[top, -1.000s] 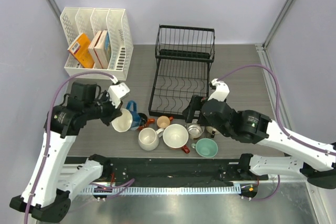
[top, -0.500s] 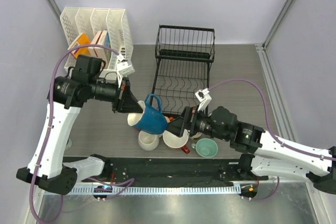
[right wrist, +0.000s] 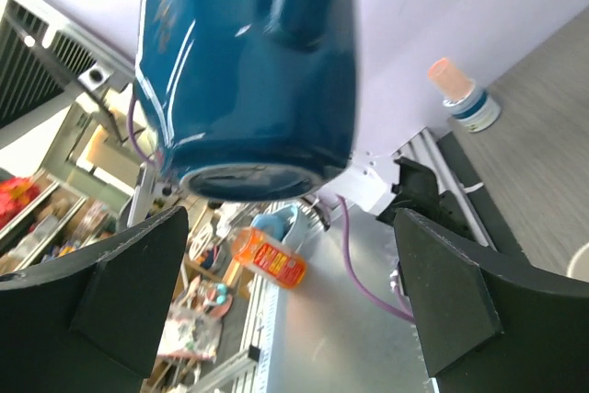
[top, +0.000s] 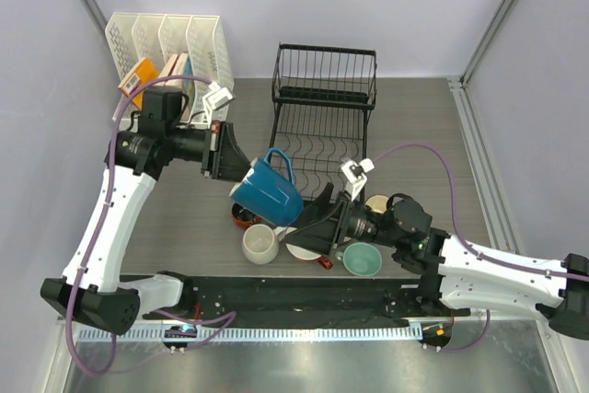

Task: Load the cups into the dish rack

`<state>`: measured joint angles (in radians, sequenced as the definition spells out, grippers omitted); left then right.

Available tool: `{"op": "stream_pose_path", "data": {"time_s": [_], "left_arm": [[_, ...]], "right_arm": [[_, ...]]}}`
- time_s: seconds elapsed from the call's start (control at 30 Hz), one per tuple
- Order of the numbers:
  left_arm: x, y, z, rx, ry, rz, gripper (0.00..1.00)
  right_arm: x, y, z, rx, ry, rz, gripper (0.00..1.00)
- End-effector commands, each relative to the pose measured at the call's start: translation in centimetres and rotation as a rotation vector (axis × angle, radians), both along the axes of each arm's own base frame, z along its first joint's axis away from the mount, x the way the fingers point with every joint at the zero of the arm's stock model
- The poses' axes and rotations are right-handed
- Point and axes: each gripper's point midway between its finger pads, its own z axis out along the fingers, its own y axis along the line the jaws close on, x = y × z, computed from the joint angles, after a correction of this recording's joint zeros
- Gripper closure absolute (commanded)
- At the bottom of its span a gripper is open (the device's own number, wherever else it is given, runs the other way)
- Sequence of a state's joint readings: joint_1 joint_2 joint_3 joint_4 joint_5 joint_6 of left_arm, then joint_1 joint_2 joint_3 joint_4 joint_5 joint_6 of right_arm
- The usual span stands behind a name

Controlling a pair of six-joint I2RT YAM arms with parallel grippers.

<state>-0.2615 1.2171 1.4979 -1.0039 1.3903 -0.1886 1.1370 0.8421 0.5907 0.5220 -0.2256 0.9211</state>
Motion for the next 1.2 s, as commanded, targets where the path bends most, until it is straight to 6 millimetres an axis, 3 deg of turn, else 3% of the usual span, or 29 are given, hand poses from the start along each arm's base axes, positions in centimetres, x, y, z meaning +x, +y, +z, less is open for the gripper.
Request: {"op": "stream_pose_path", "data": {"time_s": [0.0, 0.07, 0.27, 0.67, 0.93, 1.17], "left_arm": [[-0.4, 0.6, 3.5, -0.105, 0.039, -0.069, 1.0], [-0.1, 0.9, 3.3, -0.117, -0.002, -0.059, 1.0], [0.3, 1.2, 1.5, -0.103, 0.089, -0.041, 1.0], [-0.6, 1.3, -0.1, -0.093, 0.165, -0.051, 1.0], [-0.5, 1.0, -1.8, -0.081, 0.205, -0.051, 1.0], [-0.9, 0.6, -1.9, -0.078, 0.209, -0.072, 1.0]], "right_arm": [[-1.9, -0.1, 3.3, 0.118, -0.102, 0.096, 0.0], [-2.1, -0.4, 3.3, 0.125, -0.108, 0.099, 0.0], [-1.8, -1.1, 3.1, 0.12, -0.137, 0.056, 0.0], [0.2, 0.8, 1.5, -0.011, -0.177, -0.017, 0.0], [0.9, 1.2, 3.0, -0.03, -0.234, -0.048, 0.0], [1.4, 1.6, 4.2, -0.043, -0.276, -0.066, 0.0]]}}
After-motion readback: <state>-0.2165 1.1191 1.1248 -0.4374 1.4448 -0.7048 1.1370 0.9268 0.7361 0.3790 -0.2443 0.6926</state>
